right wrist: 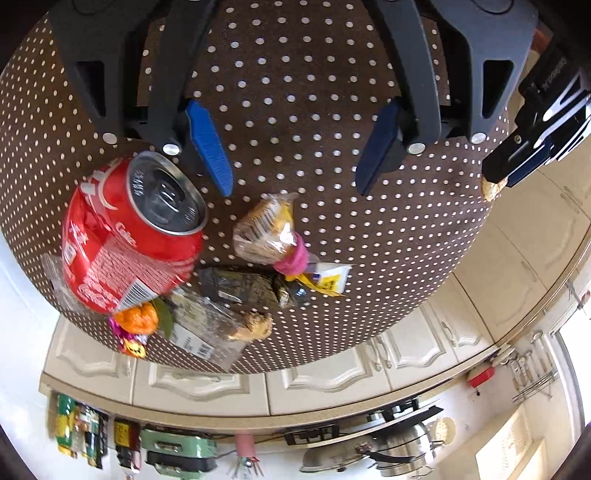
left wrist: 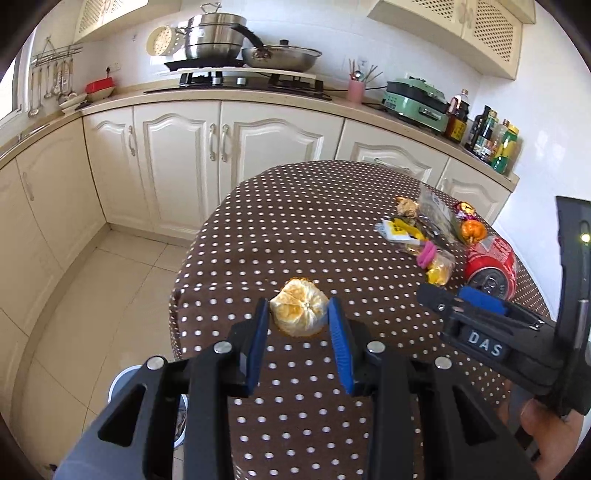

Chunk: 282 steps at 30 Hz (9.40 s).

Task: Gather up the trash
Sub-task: 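Grasp the bread bun with the left tool and lift it, then grasp the yellow-pink snack packet with the right tool and lift it, then carry the held bun and packet over the blue bin, then open the left tool over the bin while the right tool releases the packet, then return both tools to the table toward the red can, then grasp the red Coca-Cola can with the left tool and lift it, then grasp the black snack bag with the right tool and lift it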

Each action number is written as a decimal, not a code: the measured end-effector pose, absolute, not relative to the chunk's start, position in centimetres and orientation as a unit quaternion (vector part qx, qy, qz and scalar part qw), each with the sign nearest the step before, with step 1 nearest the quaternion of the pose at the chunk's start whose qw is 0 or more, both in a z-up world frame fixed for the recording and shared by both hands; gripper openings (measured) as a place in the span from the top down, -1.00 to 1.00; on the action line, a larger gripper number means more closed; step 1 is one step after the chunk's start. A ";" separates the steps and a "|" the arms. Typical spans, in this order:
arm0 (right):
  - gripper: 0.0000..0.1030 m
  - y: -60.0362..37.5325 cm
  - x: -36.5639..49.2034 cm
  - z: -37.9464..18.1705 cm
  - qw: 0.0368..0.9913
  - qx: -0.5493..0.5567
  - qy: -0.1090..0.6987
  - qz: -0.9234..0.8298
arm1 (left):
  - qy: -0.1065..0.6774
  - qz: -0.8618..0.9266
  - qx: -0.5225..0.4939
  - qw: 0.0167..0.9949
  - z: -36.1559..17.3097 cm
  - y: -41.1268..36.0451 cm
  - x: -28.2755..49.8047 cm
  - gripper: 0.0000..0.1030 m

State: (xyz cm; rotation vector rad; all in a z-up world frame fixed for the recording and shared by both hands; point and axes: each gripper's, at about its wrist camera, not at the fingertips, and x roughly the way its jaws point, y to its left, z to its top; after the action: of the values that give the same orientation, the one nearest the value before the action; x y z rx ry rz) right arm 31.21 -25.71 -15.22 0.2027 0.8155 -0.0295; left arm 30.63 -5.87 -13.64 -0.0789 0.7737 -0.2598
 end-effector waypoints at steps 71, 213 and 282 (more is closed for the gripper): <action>0.56 -16.5 32.5 -13.0 0.930 -0.016 0.358 0.081 | 0.381 -0.087 -0.079 0.917 -14.8 0.1 33.4 0.37; -0.04 -40.4 29.3 -15.6 0.907 0.145 0.389 -0.072 | 0.453 -0.307 -0.017 0.837 -13.7 -28.0 39.1 0.05; 0.95 -10.5 33.9 -13.9 0.916 -0.019 0.374 0.143 | 0.355 0.039 -0.120 0.926 -13.8 8.8 30.6 0.11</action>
State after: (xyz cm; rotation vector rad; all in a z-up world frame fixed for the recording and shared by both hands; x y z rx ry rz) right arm 33.91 -10.52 -13.90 -0.0390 0.7686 0.2945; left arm 30.61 8.77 -13.79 -0.2460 0.7282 0.0793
